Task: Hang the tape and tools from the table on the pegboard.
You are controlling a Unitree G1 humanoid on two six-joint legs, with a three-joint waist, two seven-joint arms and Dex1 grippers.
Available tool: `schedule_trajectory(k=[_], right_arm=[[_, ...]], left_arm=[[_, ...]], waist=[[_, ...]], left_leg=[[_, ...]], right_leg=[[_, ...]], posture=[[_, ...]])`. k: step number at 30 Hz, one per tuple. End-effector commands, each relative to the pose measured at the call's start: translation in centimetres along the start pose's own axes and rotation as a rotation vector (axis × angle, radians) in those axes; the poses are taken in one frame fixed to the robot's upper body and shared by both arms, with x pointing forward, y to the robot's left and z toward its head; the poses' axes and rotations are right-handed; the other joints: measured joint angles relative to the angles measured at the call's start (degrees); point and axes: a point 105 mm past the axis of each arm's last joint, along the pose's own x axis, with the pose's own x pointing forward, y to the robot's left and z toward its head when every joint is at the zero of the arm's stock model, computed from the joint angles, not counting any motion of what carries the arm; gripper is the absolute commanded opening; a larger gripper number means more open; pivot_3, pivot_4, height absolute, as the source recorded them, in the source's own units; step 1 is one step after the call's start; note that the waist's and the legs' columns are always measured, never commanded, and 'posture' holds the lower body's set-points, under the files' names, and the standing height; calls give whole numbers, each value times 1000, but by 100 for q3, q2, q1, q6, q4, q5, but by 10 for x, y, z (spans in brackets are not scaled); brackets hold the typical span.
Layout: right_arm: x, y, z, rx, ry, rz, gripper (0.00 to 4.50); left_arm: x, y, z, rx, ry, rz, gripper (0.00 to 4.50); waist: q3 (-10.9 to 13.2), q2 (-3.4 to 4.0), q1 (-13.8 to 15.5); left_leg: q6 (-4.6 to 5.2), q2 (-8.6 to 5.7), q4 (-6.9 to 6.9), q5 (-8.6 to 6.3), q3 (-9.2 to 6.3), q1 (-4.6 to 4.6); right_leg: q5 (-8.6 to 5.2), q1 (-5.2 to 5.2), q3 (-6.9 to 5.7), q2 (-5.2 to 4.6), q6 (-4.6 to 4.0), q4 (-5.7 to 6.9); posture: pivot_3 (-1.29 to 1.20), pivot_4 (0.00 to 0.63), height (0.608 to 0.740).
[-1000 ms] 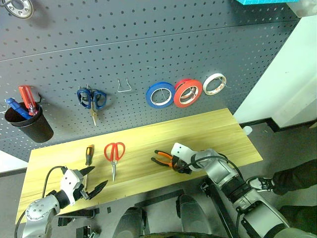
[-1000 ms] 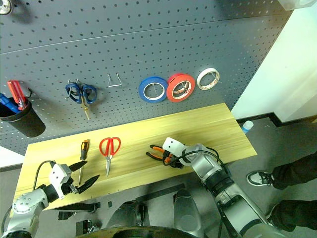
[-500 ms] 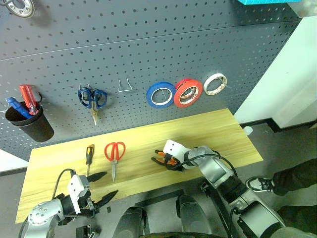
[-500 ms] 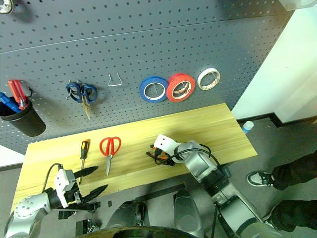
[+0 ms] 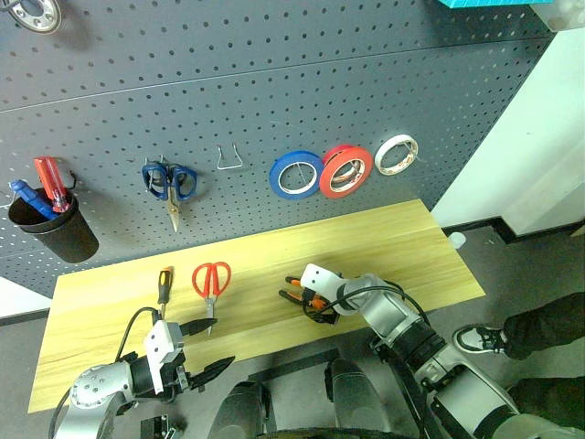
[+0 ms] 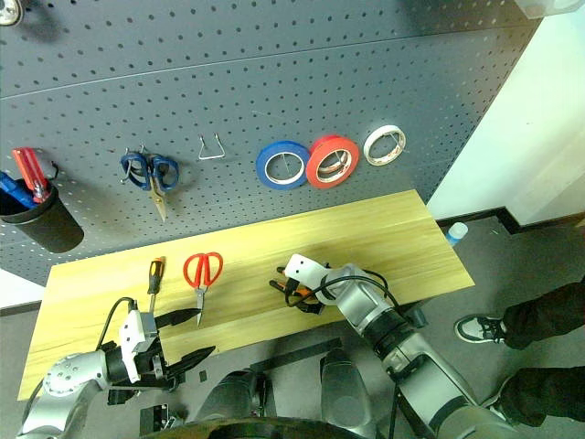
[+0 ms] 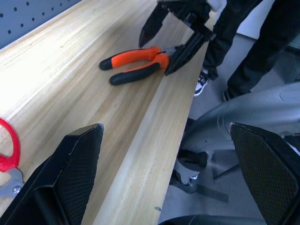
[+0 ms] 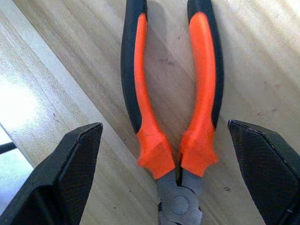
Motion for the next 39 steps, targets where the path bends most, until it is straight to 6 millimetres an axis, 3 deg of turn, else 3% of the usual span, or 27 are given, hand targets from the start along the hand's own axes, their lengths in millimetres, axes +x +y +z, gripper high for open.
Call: schedule_trajectory(k=[1,5,8,12,21,25,32,39], right_arm=[[1,-7,18,-35,-24,-31,4468],[6,-8,20,-32,-10,-27,4468],[7,-9,21,-37,-1,-28,3973],[9,-8,20,-52,14,-25,2738],[2,-10,22,-96,-22,-34,2727],[-21,-17,46,-177,-181,-71,2727],[-76,-13,100,-286,-531,-78,2727],[-156,-9,191,-173,-957,-21,2727]], left_arm=[[-1,2,4,21,-1,1,4500],[0,5,5,24,-3,8,4500],[0,5,6,26,-3,13,4500],[-2,7,6,26,-3,28,4500],[-4,10,7,29,-12,59,4500],[-14,22,19,13,-83,156,4500],[-59,51,23,1,-102,358,4500],[-58,60,36,22,-161,383,4500]], waist=[[0,0,-11],[0,0,-14],[0,0,-11],[-1,0,-12],[-1,0,-1],[-1,0,17],[-1,-1,-13],[0,-3,16]], left_leg=[[0,0,0,0,0,0],[0,0,1,0,0,1],[0,0,-1,0,0,1],[0,0,1,0,0,1],[0,0,0,0,0,2],[0,0,1,0,0,-4],[0,2,1,0,0,-5],[-1,2,5,1,-1,-11]], right_leg=[[0,0,0,0,0,0],[1,0,0,0,0,1],[1,0,0,0,0,-1],[2,0,0,0,-1,1],[2,1,0,0,0,2],[2,-3,0,0,0,1],[-7,-5,0,1,15,1],[3,-7,0,1,-1,0]], posture=[[-134,136,738],[-130,133,738],[-128,131,738],[-124,128,738],[-113,122,738],[-114,121,738],[-121,120,738],[-123,106,738]])
